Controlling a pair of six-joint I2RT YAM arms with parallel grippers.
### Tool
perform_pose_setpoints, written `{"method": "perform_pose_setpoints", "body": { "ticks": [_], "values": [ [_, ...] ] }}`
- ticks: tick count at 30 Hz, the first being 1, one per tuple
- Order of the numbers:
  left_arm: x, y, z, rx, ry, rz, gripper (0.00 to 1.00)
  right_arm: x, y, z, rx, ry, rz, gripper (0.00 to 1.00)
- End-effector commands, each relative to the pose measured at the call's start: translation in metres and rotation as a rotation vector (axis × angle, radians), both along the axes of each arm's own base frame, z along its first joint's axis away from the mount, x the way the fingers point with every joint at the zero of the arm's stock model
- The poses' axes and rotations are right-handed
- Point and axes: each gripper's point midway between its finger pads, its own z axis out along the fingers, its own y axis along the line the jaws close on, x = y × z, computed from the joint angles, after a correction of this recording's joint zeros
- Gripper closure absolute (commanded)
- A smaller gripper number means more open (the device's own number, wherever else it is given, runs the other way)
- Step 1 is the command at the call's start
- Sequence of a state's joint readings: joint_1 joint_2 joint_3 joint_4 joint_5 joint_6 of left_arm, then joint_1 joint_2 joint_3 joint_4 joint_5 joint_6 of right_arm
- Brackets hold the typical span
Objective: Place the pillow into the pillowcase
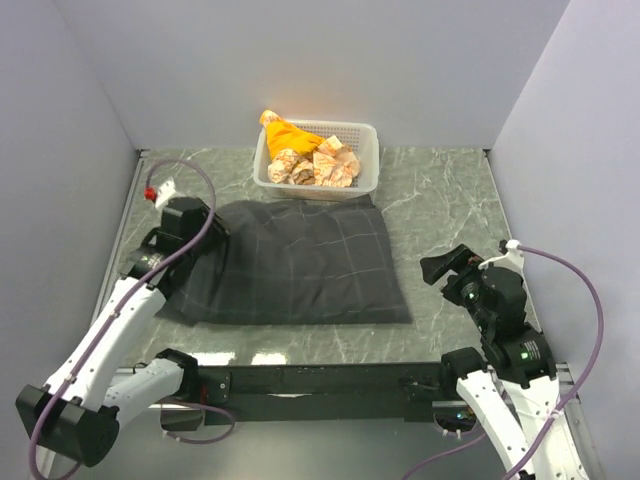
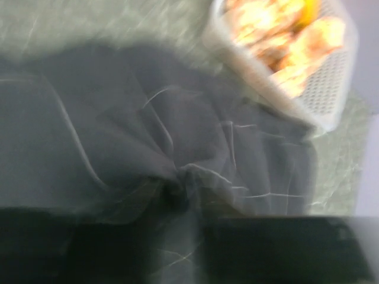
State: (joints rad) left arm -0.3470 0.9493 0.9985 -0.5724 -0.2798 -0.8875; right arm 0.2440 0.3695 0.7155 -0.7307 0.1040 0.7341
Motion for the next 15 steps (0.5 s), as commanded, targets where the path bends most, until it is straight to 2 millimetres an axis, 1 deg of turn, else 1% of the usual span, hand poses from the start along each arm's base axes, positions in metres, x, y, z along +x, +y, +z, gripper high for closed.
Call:
{"method": "perform_pose_setpoints", "body": {
  "ticks": [1, 2, 3, 4, 5, 6, 7, 8, 9, 10, 11, 12, 13, 14, 15],
  "values": [
    [-0.014, -0.002, -0.039, -0.037, 0.061, -0.015, 0.40, 0.013, 0.003, 0.004, -0.029, -0.019, 0.019, 0.05],
    [-0.018, 0.000, -0.045, -0.061, 0.071, 0.015, 0.29, 0.023, 0.008, -0.012, -0.051, 0.032, 0.046, 0.04],
    [-0.023, 0.008, -0.058, -0.050, 0.087, 0.055, 0.11, 0.039, 0.017, -0.006, -0.036, -0.011, 0.075, 0.04],
    [-0.025, 0.011, -0.053, -0.061, 0.055, 0.065, 0.07, 0.047, 0.022, -0.011, -0.035, 0.004, 0.091, 0.04],
    [-0.026, 0.014, -0.054, -0.065, 0.049, 0.087, 0.05, 0.061, 0.029, -0.030, -0.054, 0.072, 0.120, 0.04],
    [-0.025, 0.015, -0.050, -0.067, 0.032, 0.091, 0.04, 0.078, 0.037, -0.025, -0.053, 0.031, 0.136, 0.04],
    [-0.022, 0.013, -0.047, -0.065, 0.018, 0.080, 0.04, 0.088, 0.040, -0.030, -0.063, 0.043, 0.145, 0.04],
    [-0.018, 0.012, -0.043, -0.065, 0.014, 0.077, 0.05, 0.100, 0.050, -0.050, -0.083, 0.108, 0.184, 0.04],
    [-0.015, 0.013, -0.045, -0.049, 0.026, 0.081, 0.07, 0.110, 0.060, -0.053, -0.091, 0.110, 0.209, 0.03],
    [-0.008, 0.022, -0.058, 0.002, 0.070, 0.138, 0.08, 0.115, 0.068, -0.062, -0.106, 0.138, 0.232, 0.03],
    [-0.008, 0.028, -0.066, 0.033, 0.107, 0.172, 0.09, 0.123, 0.077, -0.078, -0.134, 0.193, 0.262, 0.01],
    [-0.006, 0.036, -0.073, 0.063, 0.136, 0.216, 0.10, 0.127, 0.087, -0.083, -0.148, 0.196, 0.287, 0.00],
    [-0.002, 0.041, -0.089, 0.094, 0.180, 0.256, 0.12, 0.122, 0.108, -0.102, -0.173, 0.242, 0.349, 0.00],
    [0.002, 0.036, -0.102, 0.089, 0.190, 0.242, 0.13, 0.124, 0.119, -0.105, -0.176, 0.251, 0.372, 0.00],
    [0.005, 0.032, -0.109, 0.079, 0.200, 0.227, 0.17, 0.124, 0.129, -0.112, -0.183, 0.267, 0.395, 0.00]
  ]
}}
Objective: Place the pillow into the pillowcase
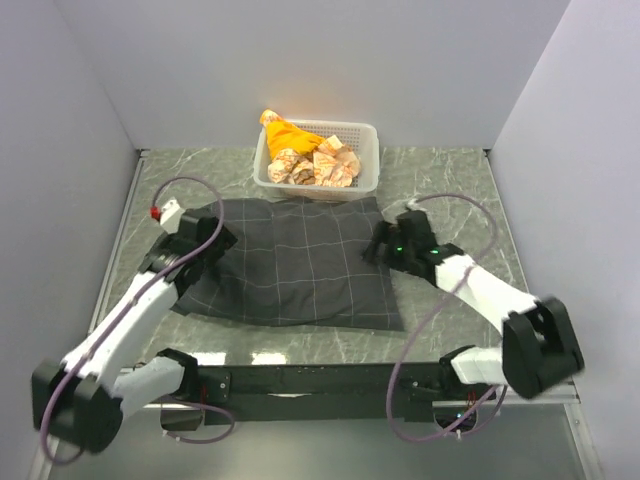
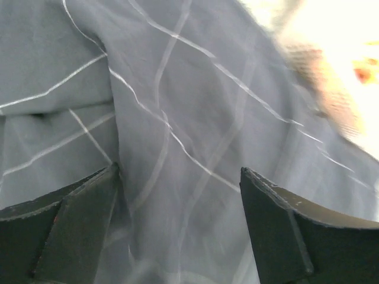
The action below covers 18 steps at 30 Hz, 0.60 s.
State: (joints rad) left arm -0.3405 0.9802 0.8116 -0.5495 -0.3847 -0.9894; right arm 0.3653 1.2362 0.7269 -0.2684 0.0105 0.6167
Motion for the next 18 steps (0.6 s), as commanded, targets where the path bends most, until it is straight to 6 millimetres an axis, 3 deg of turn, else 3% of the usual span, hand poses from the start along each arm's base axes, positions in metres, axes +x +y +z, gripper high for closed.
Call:
{"method": "perform_pose_setpoints", "body": {
  "ticks": [1, 2, 4, 5, 6, 8, 9, 10, 11, 12, 13, 14, 15, 16, 17, 18],
  "values": [
    [0.014, 0.003, -0.045, 0.028, 0.090, 0.061, 0.21, 0.016, 0.058, -0.007, -0.004, -0.030, 0.164, 0.00],
    [0.012, 0.000, -0.060, 0.025, 0.122, 0.050, 0.25, 0.018, 0.060, -0.012, -0.010, -0.011, 0.163, 0.13],
    [0.015, -0.014, -0.080, -0.002, 0.148, 0.008, 0.52, 0.013, 0.046, -0.030, -0.065, 0.041, 0.125, 0.44],
    [0.012, -0.020, -0.091, -0.006, 0.163, -0.009, 0.66, 0.014, 0.034, -0.029, -0.094, 0.039, 0.088, 0.82],
    [0.011, -0.038, -0.092, -0.015, 0.149, -0.060, 0.84, 0.007, 0.018, -0.030, -0.133, 0.061, 0.048, 0.90],
    [0.007, -0.060, -0.099, -0.022, 0.150, -0.092, 0.90, 0.009, -0.030, -0.007, -0.155, 0.000, -0.090, 0.95],
    [0.000, -0.089, -0.097, -0.037, 0.136, -0.164, 0.95, 0.005, -0.051, 0.000, -0.158, -0.001, -0.143, 0.95],
    [-0.005, -0.106, -0.102, -0.063, 0.148, -0.180, 0.95, 0.003, -0.067, 0.024, -0.131, -0.071, -0.191, 0.95],
    [-0.007, -0.127, -0.096, -0.090, 0.138, -0.214, 0.96, 0.003, -0.098, 0.035, -0.141, -0.100, -0.282, 0.93],
    [-0.023, -0.161, -0.094, -0.100, 0.138, -0.301, 0.96, -0.004, -0.113, 0.043, -0.156, -0.107, -0.322, 0.92],
    [-0.031, -0.179, -0.103, -0.106, 0.170, -0.306, 0.96, -0.007, -0.128, 0.066, -0.166, -0.173, -0.367, 0.90],
    [-0.031, -0.205, -0.089, -0.135, 0.149, -0.332, 0.96, -0.010, -0.140, 0.073, -0.172, -0.189, -0.406, 0.86],
    [-0.051, -0.235, -0.087, -0.146, 0.156, -0.400, 0.96, -0.014, -0.155, 0.079, -0.179, -0.197, -0.456, 0.82],
    [-0.058, -0.255, -0.096, -0.153, 0.179, -0.424, 0.94, -0.017, -0.168, 0.089, -0.179, -0.227, -0.496, 0.77],
    [-0.059, -0.279, -0.082, -0.181, 0.166, -0.459, 0.79, -0.017, -0.168, 0.091, -0.161, -0.231, -0.493, 0.62],
    [-0.069, -0.293, -0.082, -0.185, 0.186, -0.491, 0.66, -0.017, -0.167, 0.092, -0.144, -0.230, -0.482, 0.53]
  ]
}}
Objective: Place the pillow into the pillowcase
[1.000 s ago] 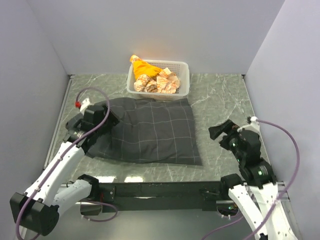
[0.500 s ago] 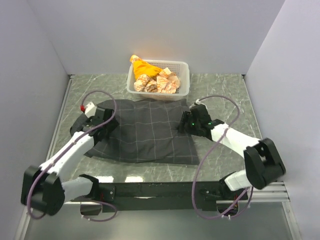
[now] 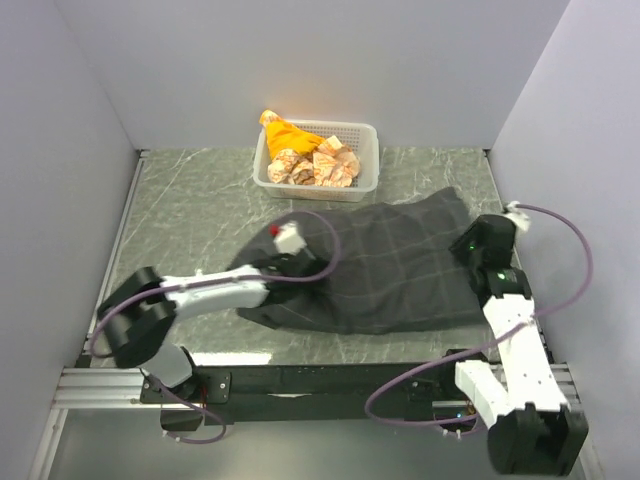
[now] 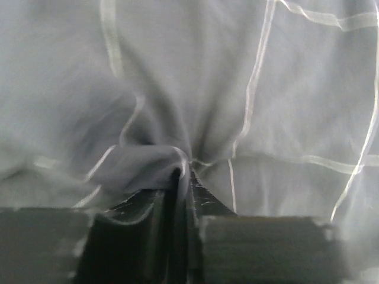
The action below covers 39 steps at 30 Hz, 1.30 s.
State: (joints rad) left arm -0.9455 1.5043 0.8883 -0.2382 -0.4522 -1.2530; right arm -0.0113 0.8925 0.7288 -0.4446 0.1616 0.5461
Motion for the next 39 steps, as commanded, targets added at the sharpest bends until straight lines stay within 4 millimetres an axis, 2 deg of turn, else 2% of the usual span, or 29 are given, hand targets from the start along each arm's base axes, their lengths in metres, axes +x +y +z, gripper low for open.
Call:
{"method": "perform_pose_setpoints", "body": {
  "ticks": [1, 2, 3, 5, 6, 8, 9, 10, 11, 12, 13, 14, 15, 16, 17, 18, 19, 20, 21, 22, 23, 24, 29, 30, 31, 34, 36, 38, 39],
  "values": [
    [-0.040, -0.074, -0.003, -0.076, 0.112, -0.116, 0.59, -0.003, -0.015, 0.023, -0.015, -0.030, -0.019, 0.45],
    [-0.038, -0.080, 0.005, -0.092, 0.104, -0.126, 0.53, -0.002, -0.004, 0.022, 0.018, -0.025, 0.034, 0.33],
    [-0.036, -0.079, 0.018, -0.114, 0.084, -0.121, 0.37, -0.002, 0.000, 0.022, 0.026, -0.020, 0.055, 0.29],
    [-0.031, -0.062, 0.027, -0.096, 0.043, -0.103, 0.22, -0.003, 0.006, 0.021, 0.025, -0.022, 0.080, 0.22],
    [-0.024, -0.048, 0.048, -0.122, 0.010, -0.073, 0.18, -0.004, 0.007, 0.022, 0.019, -0.025, 0.082, 0.21],
    [-0.019, -0.018, 0.056, -0.102, -0.026, -0.013, 0.10, -0.006, 0.028, 0.026, 0.036, -0.040, 0.151, 0.21],
    [-0.015, 0.005, 0.075, -0.129, -0.054, 0.039, 0.09, -0.006, 0.039, 0.028, 0.037, -0.048, 0.182, 0.21],
    [-0.016, 0.028, 0.066, -0.098, -0.054, 0.088, 0.09, -0.011, 0.076, 0.033, 0.046, -0.060, 0.291, 0.21],
    [-0.017, 0.045, 0.066, -0.100, -0.053, 0.127, 0.08, -0.015, 0.090, 0.034, 0.041, -0.063, 0.326, 0.21],
    [-0.014, 0.077, 0.075, -0.123, -0.060, 0.206, 0.08, -0.020, 0.108, 0.036, 0.037, -0.069, 0.369, 0.21],
    [-0.020, 0.098, 0.056, -0.110, -0.030, 0.257, 0.09, -0.023, 0.120, 0.036, 0.044, -0.076, 0.380, 0.24],
    [-0.020, 0.116, 0.052, -0.114, -0.027, 0.306, 0.10, -0.038, 0.156, 0.037, 0.059, -0.078, 0.496, 0.26],
    [-0.015, 0.142, 0.056, -0.152, -0.047, 0.389, 0.11, -0.041, 0.175, 0.037, 0.068, -0.087, 0.541, 0.28],
    [-0.019, 0.156, 0.038, -0.143, -0.027, 0.409, 0.12, -0.045, 0.189, 0.039, 0.069, -0.097, 0.568, 0.35],
    [-0.020, 0.160, 0.034, -0.174, -0.010, 0.404, 0.12, -0.067, 0.224, 0.039, 0.073, -0.097, 0.692, 0.39],
    [-0.015, 0.176, 0.033, -0.189, -0.020, 0.452, 0.13, -0.071, 0.246, 0.032, 0.058, -0.080, 0.744, 0.42],
    [-0.015, 0.183, 0.022, -0.187, -0.006, 0.470, 0.14, -0.079, 0.267, 0.038, 0.048, -0.095, 0.808, 0.46],
    [-0.014, 0.189, 0.017, -0.185, 0.004, 0.488, 0.15, -0.083, 0.284, 0.038, 0.033, -0.102, 0.845, 0.48],
    [-0.012, 0.194, 0.010, -0.184, 0.032, 0.494, 0.15, -0.103, 0.315, 0.019, -0.027, -0.055, 0.950, 0.49],
    [-0.007, 0.193, 0.007, -0.198, 0.030, 0.490, 0.16, -0.106, 0.333, 0.029, -0.055, -0.078, 0.994, 0.49],
    [-0.004, 0.194, 0.003, -0.205, 0.041, 0.491, 0.17, -0.107, 0.341, 0.025, -0.109, -0.070, 1.001, 0.49],
    [-0.001, 0.192, -0.005, -0.206, 0.066, 0.475, 0.18, -0.116, 0.365, 0.015, -0.154, -0.049, 1.051, 0.50],
    [0.028, 0.169, -0.010, -0.294, 0.063, 0.393, 0.25, -0.121, 0.403, -0.018, -0.257, -0.013, 1.161, 0.50],
    [0.029, 0.165, -0.021, -0.292, 0.096, 0.382, 0.27, -0.121, 0.408, -0.031, -0.282, 0.010, 1.175, 0.49],
    [0.032, 0.160, -0.022, -0.306, 0.106, 0.365, 0.29, -0.123, 0.410, -0.037, -0.303, 0.019, 1.197, 0.43],
    [0.039, 0.154, -0.034, -0.308, 0.133, 0.357, 0.43, -0.132, 0.420, -0.058, -0.342, 0.046, 1.257, 0.31],
    [0.042, 0.155, -0.042, -0.289, 0.146, 0.369, 0.64, -0.136, 0.427, -0.071, -0.371, 0.062, 1.277, 0.29],
    [0.053, 0.158, -0.036, -0.269, 0.121, 0.378, 0.85, -0.134, 0.424, -0.084, -0.434, 0.087, 1.257, 0.29],
    [0.056, 0.160, -0.037, -0.249, 0.121, 0.382, 0.91, -0.132, 0.424, -0.096, -0.469, 0.112, 1.244, 0.29]
  ]
}}
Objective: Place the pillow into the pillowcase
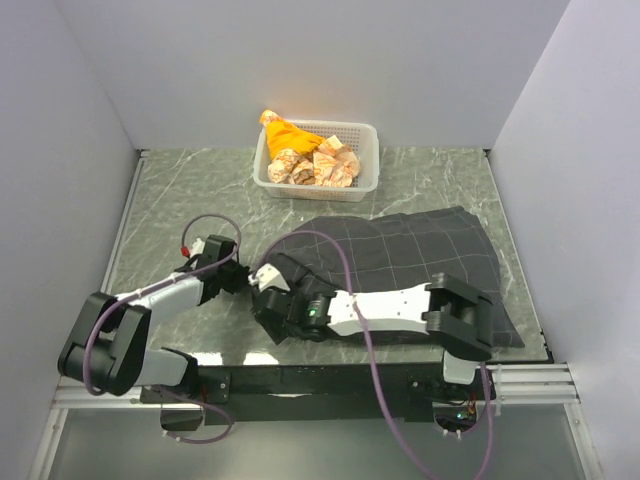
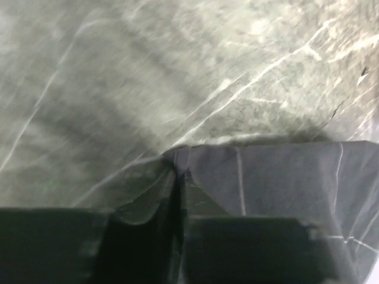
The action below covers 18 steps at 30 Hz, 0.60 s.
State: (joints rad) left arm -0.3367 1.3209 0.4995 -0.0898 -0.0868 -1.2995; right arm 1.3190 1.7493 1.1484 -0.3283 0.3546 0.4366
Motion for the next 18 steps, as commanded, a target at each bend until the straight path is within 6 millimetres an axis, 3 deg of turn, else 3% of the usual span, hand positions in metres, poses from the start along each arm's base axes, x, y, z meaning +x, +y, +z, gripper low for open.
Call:
{"method": "perform_pose_setpoints", "body": {
  "ticks": [1, 3, 4, 5, 6, 7, 8, 9, 11, 12, 15, 18],
  "values": [
    [0.040, -0.006, 0.035, 0.005, -0.108, -0.009, 0.97, 0.013, 0.017, -0.003, -0.049, -0.092, -0.028, 0.30],
    [0.050, 0.002, 0.047, 0.041, -0.129, 0.009, 0.99, 0.018, 0.003, -0.017, -0.131, -0.106, -0.065, 0.38],
    [0.056, 0.005, 0.058, 0.054, -0.139, 0.016, 0.99, 0.020, -0.002, -0.018, -0.144, -0.112, -0.094, 0.59],
    [0.061, 0.010, 0.066, 0.073, -0.153, 0.033, 0.99, 0.024, -0.015, -0.018, -0.186, -0.137, -0.124, 0.73],
    [0.073, 0.017, 0.087, 0.083, -0.196, 0.044, 0.99, 0.022, -0.024, -0.010, -0.174, -0.138, -0.149, 0.92],
    [0.078, 0.023, 0.097, 0.094, -0.211, 0.053, 0.99, 0.021, -0.032, -0.006, -0.170, -0.139, -0.162, 0.97],
    [0.080, 0.036, 0.101, 0.119, -0.195, 0.078, 0.99, 0.017, -0.039, -0.001, -0.158, -0.127, -0.165, 1.00],
    [0.091, 0.043, 0.123, 0.145, -0.241, 0.086, 0.99, 0.012, -0.051, 0.016, -0.103, -0.118, -0.173, 1.00],
    [0.097, 0.060, 0.138, 0.182, -0.253, 0.106, 0.99, -0.003, -0.052, 0.033, 0.003, -0.056, -0.126, 1.00],
    [0.106, 0.065, 0.154, 0.203, -0.281, 0.107, 0.99, -0.013, -0.063, 0.052, 0.082, -0.041, -0.101, 1.00],
    [0.123, 0.079, 0.175, 0.231, -0.305, 0.114, 0.99, -0.030, -0.080, 0.084, 0.234, -0.001, -0.054, 1.00],
    [0.138, 0.093, 0.193, 0.258, -0.327, 0.121, 0.99, -0.045, -0.102, 0.099, 0.294, 0.028, -0.021, 1.00]
  ]
}}
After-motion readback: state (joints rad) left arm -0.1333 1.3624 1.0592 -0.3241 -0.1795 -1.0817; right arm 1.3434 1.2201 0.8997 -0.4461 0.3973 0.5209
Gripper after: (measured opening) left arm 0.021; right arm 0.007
